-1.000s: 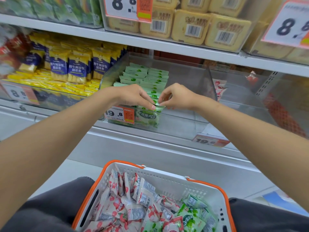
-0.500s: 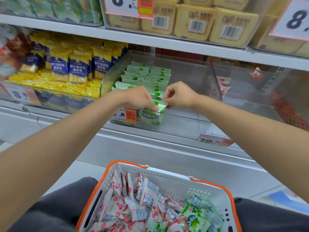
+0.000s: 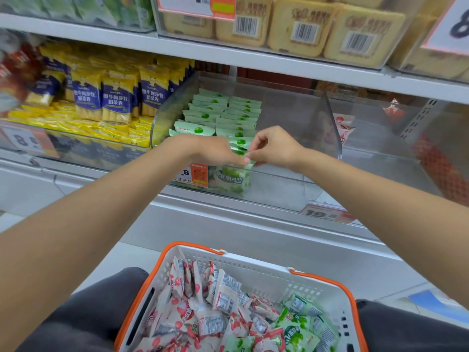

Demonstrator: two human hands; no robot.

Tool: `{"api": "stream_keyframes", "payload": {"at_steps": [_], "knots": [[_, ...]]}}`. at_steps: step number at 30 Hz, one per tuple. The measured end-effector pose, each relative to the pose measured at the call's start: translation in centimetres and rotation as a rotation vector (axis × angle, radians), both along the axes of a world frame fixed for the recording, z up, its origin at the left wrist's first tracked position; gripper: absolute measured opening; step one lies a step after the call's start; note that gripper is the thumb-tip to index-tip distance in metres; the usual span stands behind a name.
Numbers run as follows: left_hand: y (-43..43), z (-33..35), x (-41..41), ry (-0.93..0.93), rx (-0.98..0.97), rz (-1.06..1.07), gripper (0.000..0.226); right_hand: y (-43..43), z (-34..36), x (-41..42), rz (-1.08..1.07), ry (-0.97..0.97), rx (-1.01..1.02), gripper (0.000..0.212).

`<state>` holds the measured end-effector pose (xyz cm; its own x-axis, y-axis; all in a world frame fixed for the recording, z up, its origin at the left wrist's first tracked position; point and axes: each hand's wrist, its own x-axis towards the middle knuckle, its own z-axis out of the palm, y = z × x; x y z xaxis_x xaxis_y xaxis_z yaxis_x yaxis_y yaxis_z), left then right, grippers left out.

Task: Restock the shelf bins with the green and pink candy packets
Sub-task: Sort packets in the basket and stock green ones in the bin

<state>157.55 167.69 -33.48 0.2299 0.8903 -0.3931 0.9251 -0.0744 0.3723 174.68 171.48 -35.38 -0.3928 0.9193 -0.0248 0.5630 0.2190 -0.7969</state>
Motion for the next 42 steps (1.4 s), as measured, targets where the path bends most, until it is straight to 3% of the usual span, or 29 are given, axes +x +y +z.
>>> {"api": "stream_keyframes", "payload": {"at_steps": [4, 9, 12, 20, 23, 26, 30, 33, 39, 42], "knots": [[-1.6, -0.5, -0.3, -0.141, 0.138, 0.026, 0.053, -0.9, 0.6, -0.2, -0.065, 0.022, -0.024, 0.022], [-3.4, -1.3, -2.2, -0.102, 0.628, 0.065, 0.031, -2.0, 2.3, -0.3, -0.051, -0.082, -0.096, 0.039], [-3.6, -1.5, -3.2, -0.266, 0.541, 0.115, 0.022, -2.3, 2.5, -0.7, 0.009, -0.161, -0.113, 0.032], [-2.4, -2.4, -3.6, -0.279, 0.421, 0.133, 0.016, -2.9, 1.2, -2.6, -0.150, -0.040, -0.338, 0.031], [-2.7, -2.7, -3.3, -0.229, 0.582, 0.158, 0.018, -2.6, 1.5, -3.0, -0.193, -0.036, -0.440, 0.038], [-2.8, -3.6, -3.3, -0.129, 0.871, 0.226, 0.030, -1.9, 2.8, -1.4, -0.205, 0.060, -0.613, 0.067], [-1.9, -5.2, -3.3, 0.012, 0.873, 0.247, 0.053, -0.1, 2.3, 0.4, -0.305, 0.193, -0.749, 0.078], [-1.8, -5.6, -2.9, 0.006, 0.872, 0.251, 0.056, 0.5, 1.4, -1.6, -0.156, 0.250, -1.013, 0.066], [-2.1, -5.1, -2.9, 0.005, 0.823, 0.285, 0.059, 0.1, 1.7, -4.5, -0.102, 0.199, -0.994, 0.049], [-1.9, -5.0, -2.9, 0.010, 0.803, 0.285, 0.052, 0.6, 1.2, -3.1, -0.211, 0.180, -0.916, 0.074]]}}
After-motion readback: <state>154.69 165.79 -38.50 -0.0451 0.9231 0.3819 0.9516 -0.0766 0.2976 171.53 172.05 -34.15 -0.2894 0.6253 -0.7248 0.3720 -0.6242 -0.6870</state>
